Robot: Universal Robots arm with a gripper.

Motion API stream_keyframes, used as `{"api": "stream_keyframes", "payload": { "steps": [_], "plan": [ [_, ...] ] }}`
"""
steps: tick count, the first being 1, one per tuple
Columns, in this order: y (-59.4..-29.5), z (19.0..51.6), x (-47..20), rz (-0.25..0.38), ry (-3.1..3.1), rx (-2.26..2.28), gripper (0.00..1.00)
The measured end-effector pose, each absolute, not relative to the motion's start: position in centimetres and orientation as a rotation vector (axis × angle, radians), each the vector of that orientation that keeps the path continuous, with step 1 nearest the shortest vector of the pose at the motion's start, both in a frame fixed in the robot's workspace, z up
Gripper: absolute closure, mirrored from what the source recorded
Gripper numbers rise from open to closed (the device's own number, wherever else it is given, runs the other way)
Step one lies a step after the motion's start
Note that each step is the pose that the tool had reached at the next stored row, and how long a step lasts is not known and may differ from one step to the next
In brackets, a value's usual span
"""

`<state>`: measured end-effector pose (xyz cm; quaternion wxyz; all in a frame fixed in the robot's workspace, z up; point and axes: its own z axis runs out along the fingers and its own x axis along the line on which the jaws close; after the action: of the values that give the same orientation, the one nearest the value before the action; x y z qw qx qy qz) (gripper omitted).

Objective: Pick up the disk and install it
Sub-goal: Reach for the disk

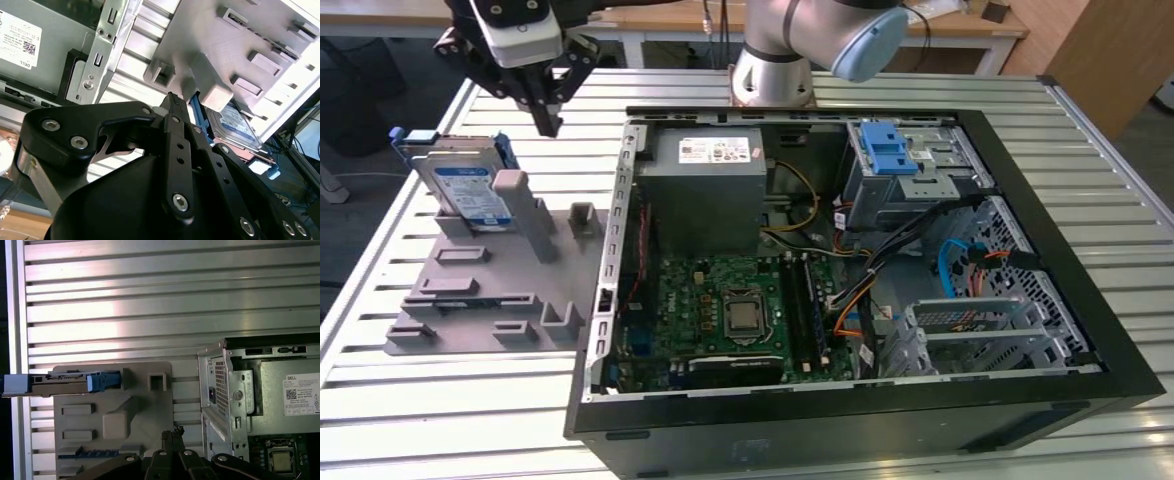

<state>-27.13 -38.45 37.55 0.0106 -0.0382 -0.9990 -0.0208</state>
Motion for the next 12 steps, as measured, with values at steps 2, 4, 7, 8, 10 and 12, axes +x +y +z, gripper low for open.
{"api": "stream_keyframes", "payload": {
  "steps": [2,4,7,8,10,12],
  "plan": [
    [-38.44,37.52,-27.30,-0.065,-3.117,-0.119,0.89],
    [-38.43,37.48,-27.45,-0.065,-3.117,-0.119,0.89],
    [-38.41,37.42,-27.67,-0.065,-3.118,-0.119,0.89],
    [-38.41,37.40,-27.75,-0.065,-3.118,-0.119,0.89],
    [-38.39,37.37,-27.89,-0.065,-3.117,-0.119,0.89],
    [-38.38,37.34,-28.05,-0.065,-3.117,-0.119,0.89]
  ]
}}
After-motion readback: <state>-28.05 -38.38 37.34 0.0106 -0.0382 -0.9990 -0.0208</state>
